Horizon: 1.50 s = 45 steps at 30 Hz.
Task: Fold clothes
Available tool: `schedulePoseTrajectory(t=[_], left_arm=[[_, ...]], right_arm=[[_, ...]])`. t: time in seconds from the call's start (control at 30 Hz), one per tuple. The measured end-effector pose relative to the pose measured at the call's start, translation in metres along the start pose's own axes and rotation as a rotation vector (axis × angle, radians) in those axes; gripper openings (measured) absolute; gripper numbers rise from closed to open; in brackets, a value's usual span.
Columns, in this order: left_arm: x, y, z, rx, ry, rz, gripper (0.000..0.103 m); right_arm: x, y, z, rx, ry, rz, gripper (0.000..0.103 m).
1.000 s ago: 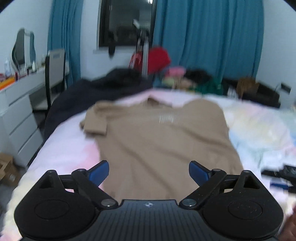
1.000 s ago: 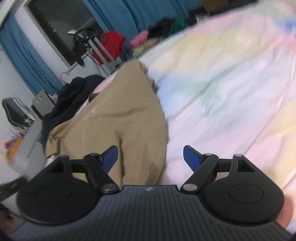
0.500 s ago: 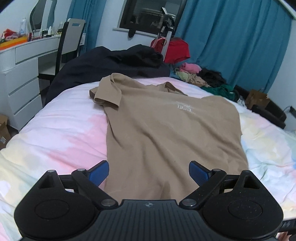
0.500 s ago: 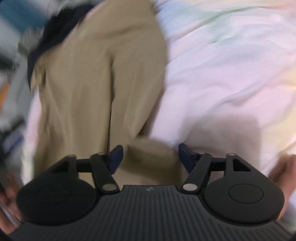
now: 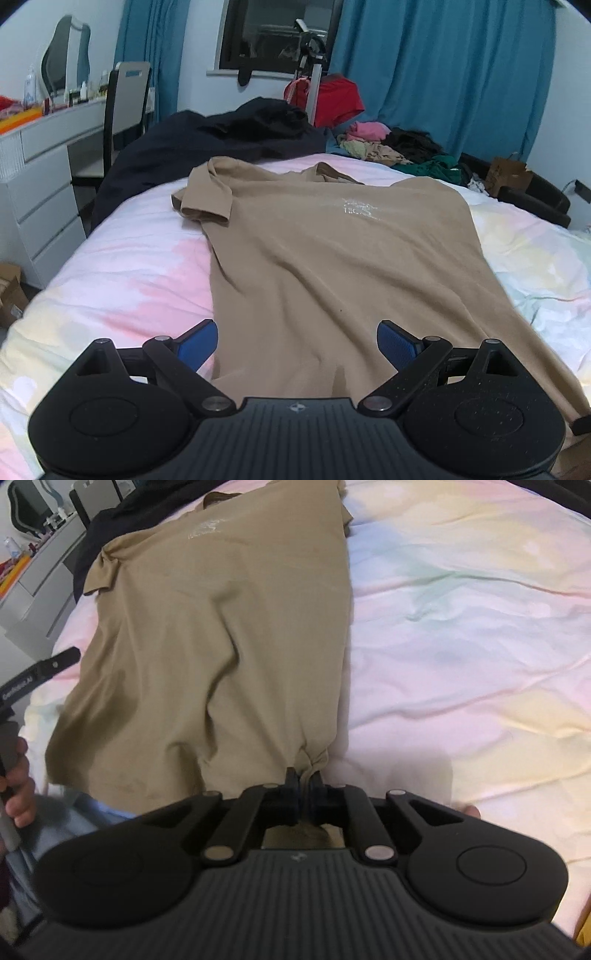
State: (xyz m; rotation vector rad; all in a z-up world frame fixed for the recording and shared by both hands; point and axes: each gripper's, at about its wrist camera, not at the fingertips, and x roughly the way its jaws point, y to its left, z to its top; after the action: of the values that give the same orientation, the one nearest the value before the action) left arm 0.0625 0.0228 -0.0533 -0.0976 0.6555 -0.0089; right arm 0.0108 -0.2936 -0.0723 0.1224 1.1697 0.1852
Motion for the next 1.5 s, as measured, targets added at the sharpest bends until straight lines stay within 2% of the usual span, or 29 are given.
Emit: schedulePoseTrajectory(t=[0.13,0.23,0.27,0.3,0.33,0.37,0.4,0.53,0.6,0.63,0.73,0.77,0.83,0.9,1.0,1.13,1.23,1.33,1.37,1.4,1.5], left_arm=[[-0.007,-0.004,0.002,0.026,-0.006,-0.021,0.095],[-0.012,-0.007,0.009,0.042,-0.022,-0.036,0.095],[-0.015,-0.009,0.014,0.051,-0.033,-0.037,0.095],[-0.017,-0.011,0.019,0.06,-0.043,-0.038,0.095],[-0.019,-0.012,0.025,0.062,-0.051,-0.042,0.095],[-0.02,-0.014,0.033,0.061,-0.058,-0.049,0.095],[-0.022,-0.015,0.041,0.06,-0.065,-0.056,0.096],[-0.022,-0.026,0.071,0.057,-0.112,-0.081,0.103],[-0.014,-0.034,0.077,0.063,-0.131,-0.089,0.103],[-0.005,-0.037,0.077,0.062,-0.128,-0.109,0.103],[0.024,-0.038,0.062,0.043,-0.101,-0.143,0.103],[0.033,-0.037,0.056,0.034,-0.085,-0.142,0.102],[0.047,-0.033,0.046,0.008,-0.052,-0.14,0.102],[0.06,-0.029,0.041,-0.022,-0.021,-0.141,0.102],[0.077,-0.028,0.041,-0.047,-0.004,-0.157,0.102],[0.102,-0.034,0.04,-0.028,0.002,-0.14,0.102],[0.121,-0.035,0.035,-0.038,0.049,-0.142,0.102],[0.136,-0.031,0.03,-0.08,0.112,-0.15,0.102],[0.139,-0.03,0.029,-0.093,0.127,-0.152,0.102],[0.141,-0.028,0.027,-0.106,0.138,-0.152,0.102],[0.14,-0.024,0.025,-0.13,0.133,-0.124,0.101]], right_arm=[[0.0,0.008,-0.001,0.0,-0.016,0.019,0.011],[-0.013,0.003,0.004,0.031,-0.05,0.093,0.015],[-0.017,0.004,0.006,0.034,-0.072,0.105,0.026],[-0.021,0.005,0.008,0.036,-0.097,0.115,0.047],[-0.025,0.005,0.012,0.042,-0.132,0.128,0.059],[-0.029,0.005,0.016,0.05,-0.17,0.142,0.077],[-0.033,0.005,0.02,0.057,-0.207,0.156,0.08],[-0.035,-0.005,0.053,0.184,-0.371,0.211,0.079],[-0.024,-0.017,0.078,0.296,-0.461,0.283,0.079],[-0.016,-0.022,0.09,0.35,-0.511,0.314,0.079],[0.026,-0.05,0.126,0.545,-0.583,0.331,0.08],[0.04,-0.06,0.138,0.611,-0.604,0.335,0.074],[0.073,-0.08,0.157,0.712,-0.578,0.348,0.064],[0.108,-0.104,0.17,0.82,-0.539,0.388,0.048],[0.147,-0.127,0.183,0.916,-0.512,0.452,0.041],[0.179,-0.13,0.203,0.89,-0.498,0.471,0.04],[0.2,-0.132,0.214,0.896,-0.496,0.486,0.04],[0.212,-0.135,0.227,0.882,-0.502,0.513,0.023],[0.214,-0.132,0.233,0.853,-0.485,0.534,0.014],[0.213,-0.129,0.237,0.813,-0.47,0.543,0.011],[0.199,-0.119,0.248,0.721,-0.477,0.466,0.006]])
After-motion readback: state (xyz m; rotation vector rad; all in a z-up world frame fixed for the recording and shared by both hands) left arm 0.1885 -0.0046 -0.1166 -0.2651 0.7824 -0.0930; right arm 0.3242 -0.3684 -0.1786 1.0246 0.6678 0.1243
